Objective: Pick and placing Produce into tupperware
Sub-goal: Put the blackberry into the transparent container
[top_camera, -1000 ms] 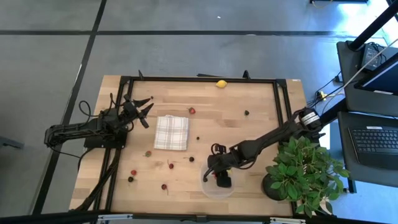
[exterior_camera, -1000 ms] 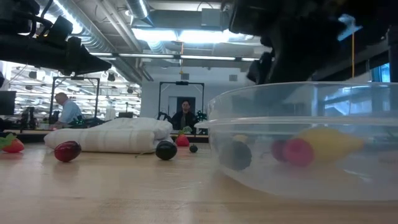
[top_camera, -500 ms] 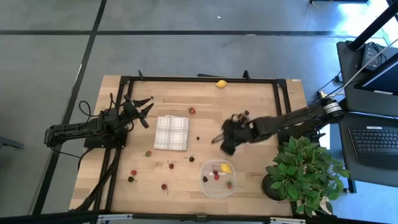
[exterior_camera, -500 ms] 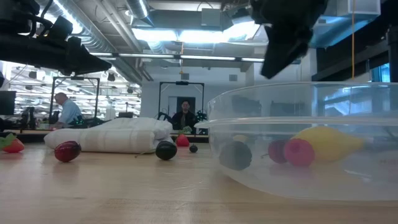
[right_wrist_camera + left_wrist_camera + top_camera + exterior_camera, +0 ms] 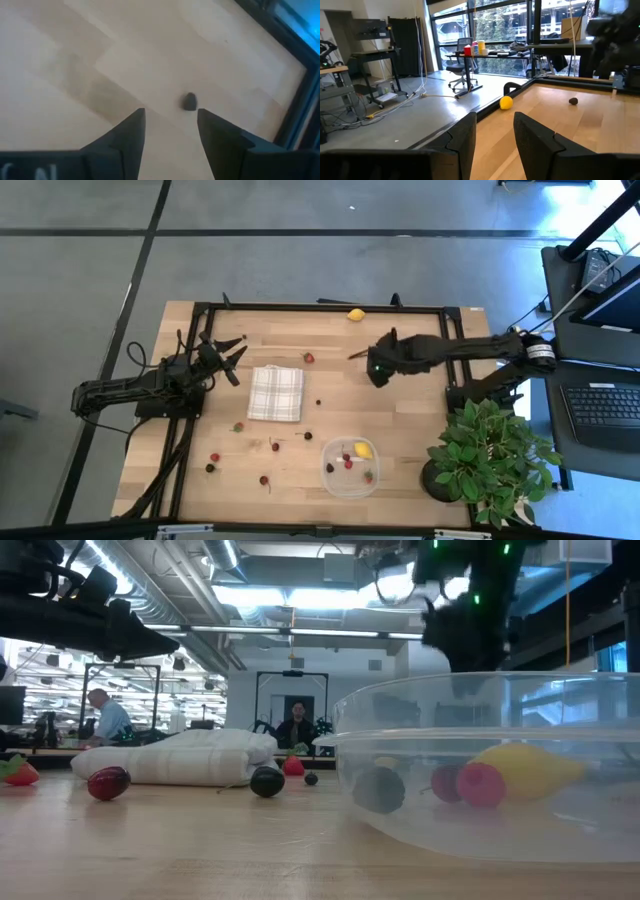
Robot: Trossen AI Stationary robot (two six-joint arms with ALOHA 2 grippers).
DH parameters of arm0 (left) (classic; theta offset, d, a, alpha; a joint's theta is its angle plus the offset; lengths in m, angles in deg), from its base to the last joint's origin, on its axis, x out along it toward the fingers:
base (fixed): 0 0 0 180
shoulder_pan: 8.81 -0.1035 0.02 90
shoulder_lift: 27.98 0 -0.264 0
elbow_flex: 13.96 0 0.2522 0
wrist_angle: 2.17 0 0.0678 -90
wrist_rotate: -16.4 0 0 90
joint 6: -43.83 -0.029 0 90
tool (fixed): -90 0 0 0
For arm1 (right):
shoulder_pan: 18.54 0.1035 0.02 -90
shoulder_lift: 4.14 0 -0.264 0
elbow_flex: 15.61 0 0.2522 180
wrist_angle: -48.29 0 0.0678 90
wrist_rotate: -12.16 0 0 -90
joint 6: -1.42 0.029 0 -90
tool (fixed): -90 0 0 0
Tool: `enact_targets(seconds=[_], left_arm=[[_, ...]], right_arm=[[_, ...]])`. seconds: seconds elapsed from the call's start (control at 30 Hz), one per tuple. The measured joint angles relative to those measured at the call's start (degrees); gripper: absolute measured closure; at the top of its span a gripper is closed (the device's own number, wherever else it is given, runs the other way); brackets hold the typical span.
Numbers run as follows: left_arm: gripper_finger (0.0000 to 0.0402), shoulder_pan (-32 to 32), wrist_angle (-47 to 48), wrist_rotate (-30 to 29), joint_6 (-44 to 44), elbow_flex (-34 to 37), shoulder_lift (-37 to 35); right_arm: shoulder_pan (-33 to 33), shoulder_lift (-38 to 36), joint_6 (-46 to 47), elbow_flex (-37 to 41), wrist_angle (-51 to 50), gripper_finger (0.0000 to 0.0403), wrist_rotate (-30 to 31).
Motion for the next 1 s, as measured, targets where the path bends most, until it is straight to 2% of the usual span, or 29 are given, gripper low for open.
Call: enact_targets(seconds=[0.13,0.23,0.37,0.53,0.67,1.0], left_arm=[[0.0276,0.0,0.0,0.0,0.0,0.0,0.0],[0.0276,0.0,0.0,0.0,0.0,0.0,0.0],[0.0276,0.0,0.0,0.0,0.0,0.0,0.0],[0.0276,0.0,0.0,0.0,0.0,0.0,0.0],[0.0276,0.0,0.0,0.0,0.0,0.0,0.0],[0.0276,0.0,0.0,0.0,0.0,0.0,0.0]], right_arm=[[-4.7,-0.2,-1.3,6.0,2.5,0.0193,-3.5],[-8.0,-0.3,1.6,10.2,5.1,0.0168,-2.7],[-10.3,-0.3,0.8,14.5,11.1,0.0149,-2.5],[-11.7,-0.3,-2.9,18.1,20.1,0.0145,-2.6],[-13.1,-0.3,-3.3,19.2,23.4,0.0144,-2.6],[-15.5,0.9,-2.9,19.3,24.2,0.0144,-2.1]])
